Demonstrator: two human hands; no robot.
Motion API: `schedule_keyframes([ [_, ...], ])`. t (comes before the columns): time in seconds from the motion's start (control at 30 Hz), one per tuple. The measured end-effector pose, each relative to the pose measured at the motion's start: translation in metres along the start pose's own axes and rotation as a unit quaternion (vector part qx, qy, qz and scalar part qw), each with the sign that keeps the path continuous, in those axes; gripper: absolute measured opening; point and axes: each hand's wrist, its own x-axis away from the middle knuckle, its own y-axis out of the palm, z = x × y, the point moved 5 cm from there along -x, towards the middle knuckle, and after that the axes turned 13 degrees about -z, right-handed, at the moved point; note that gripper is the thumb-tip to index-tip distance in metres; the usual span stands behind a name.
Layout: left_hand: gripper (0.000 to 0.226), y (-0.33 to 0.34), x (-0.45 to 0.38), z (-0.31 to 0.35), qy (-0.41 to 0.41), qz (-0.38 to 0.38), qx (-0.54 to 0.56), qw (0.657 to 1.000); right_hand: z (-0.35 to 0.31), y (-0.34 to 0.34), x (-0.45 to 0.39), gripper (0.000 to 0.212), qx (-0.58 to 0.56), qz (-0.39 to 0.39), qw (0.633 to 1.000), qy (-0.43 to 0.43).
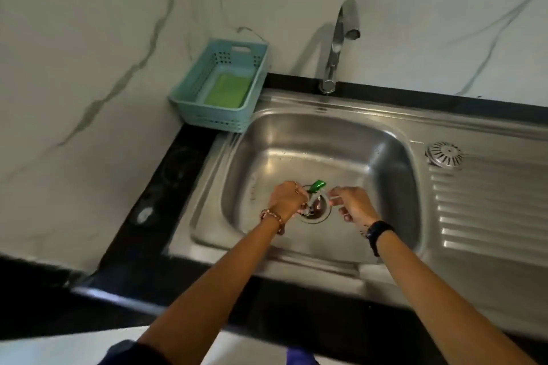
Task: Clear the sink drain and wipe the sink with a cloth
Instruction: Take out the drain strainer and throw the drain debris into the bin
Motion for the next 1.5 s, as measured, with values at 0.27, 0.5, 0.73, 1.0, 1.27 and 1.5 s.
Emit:
schedule_keyframes([
  [0.27, 0.019, 0.012, -0.160, -0.008, -0.040, 0.034, -0.188, 0.981, 0.061, -0.015, -0.130, 0.034, 0.083, 0.033, 0.991, 0.095],
  [0.5, 0.019, 0.034, -0.200, -0.030, 0.008, -0.020, -0.331, 0.943, 0.062, 0.006, -0.167, 0.033, 0.307, 0.065, 0.948, 0.055],
  [0.73, 0.012, 0.013, -0.176, -0.030, -0.028, 0.032, -0.190, 0.981, 0.056, -0.004, -0.157, 0.028, 0.222, 0.080, 0.972, 0.014],
  [1.0, 0.005, -0.024, -0.069, -0.007, -0.013, 0.114, 0.066, 0.991, 0.026, -0.005, -0.080, 0.027, -0.113, 0.104, 0.988, 0.005],
  [1.27, 0.015, -0.045, 0.155, -0.039, 0.072, 0.172, 0.233, 0.954, -0.009, 0.102, 0.081, 0.021, -0.254, -0.058, 0.965, -0.036],
  [1.5, 0.008, -0.028, 0.359, -0.166, 0.041, 0.323, 0.356, 0.876, 0.058, 0.254, 0.218, 0.029, -0.115, -0.257, 0.958, -0.056],
])
